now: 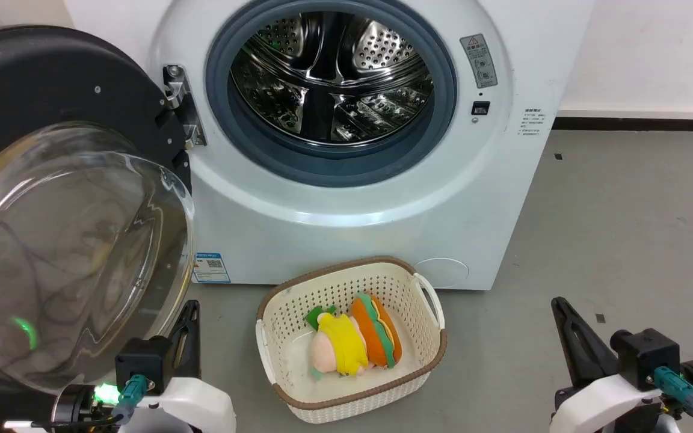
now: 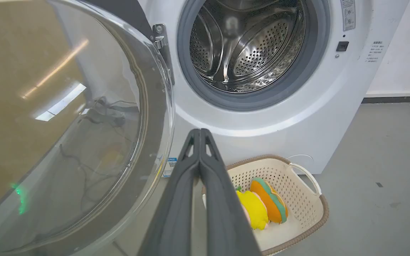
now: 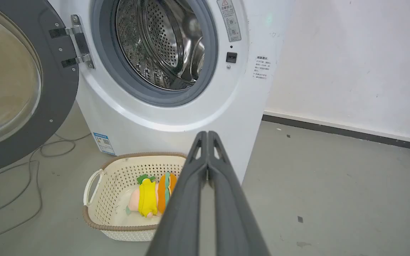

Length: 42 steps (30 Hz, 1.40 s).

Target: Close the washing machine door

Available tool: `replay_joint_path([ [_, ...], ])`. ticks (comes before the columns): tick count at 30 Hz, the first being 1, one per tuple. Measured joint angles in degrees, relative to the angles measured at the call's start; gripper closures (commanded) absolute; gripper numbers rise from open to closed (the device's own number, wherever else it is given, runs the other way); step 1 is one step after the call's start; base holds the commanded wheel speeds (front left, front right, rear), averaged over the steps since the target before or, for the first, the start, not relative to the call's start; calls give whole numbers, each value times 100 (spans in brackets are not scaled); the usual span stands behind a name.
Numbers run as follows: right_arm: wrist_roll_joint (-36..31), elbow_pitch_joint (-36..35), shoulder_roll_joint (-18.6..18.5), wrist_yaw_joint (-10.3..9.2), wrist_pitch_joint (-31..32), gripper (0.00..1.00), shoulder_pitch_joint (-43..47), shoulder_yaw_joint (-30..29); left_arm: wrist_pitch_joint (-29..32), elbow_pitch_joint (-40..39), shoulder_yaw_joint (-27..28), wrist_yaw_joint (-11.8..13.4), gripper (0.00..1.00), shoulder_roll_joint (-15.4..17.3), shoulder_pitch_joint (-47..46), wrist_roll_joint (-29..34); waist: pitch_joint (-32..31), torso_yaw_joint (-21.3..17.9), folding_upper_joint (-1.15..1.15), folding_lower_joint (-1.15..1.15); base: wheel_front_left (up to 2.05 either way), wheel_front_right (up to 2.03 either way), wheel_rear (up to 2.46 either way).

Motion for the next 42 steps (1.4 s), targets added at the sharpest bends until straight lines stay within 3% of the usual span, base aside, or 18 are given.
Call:
replay_joint_path([
  [20, 0, 0, 0, 0, 0, 100, 0, 0, 0, 0, 0, 0, 100, 0, 0, 0, 0, 0, 0, 0, 0, 0, 0],
  [21, 0, 0, 0, 0, 0, 0, 0, 1, 0, 0, 1, 0, 0, 0, 0, 0, 0, 0, 0, 0, 0, 0, 0],
  [42, 368, -33, -1, 0, -186, 0, 3, -135, -176, -98, -130, 189, 0, 7, -1, 4, 35, 102, 0, 0, 0, 0, 0],
])
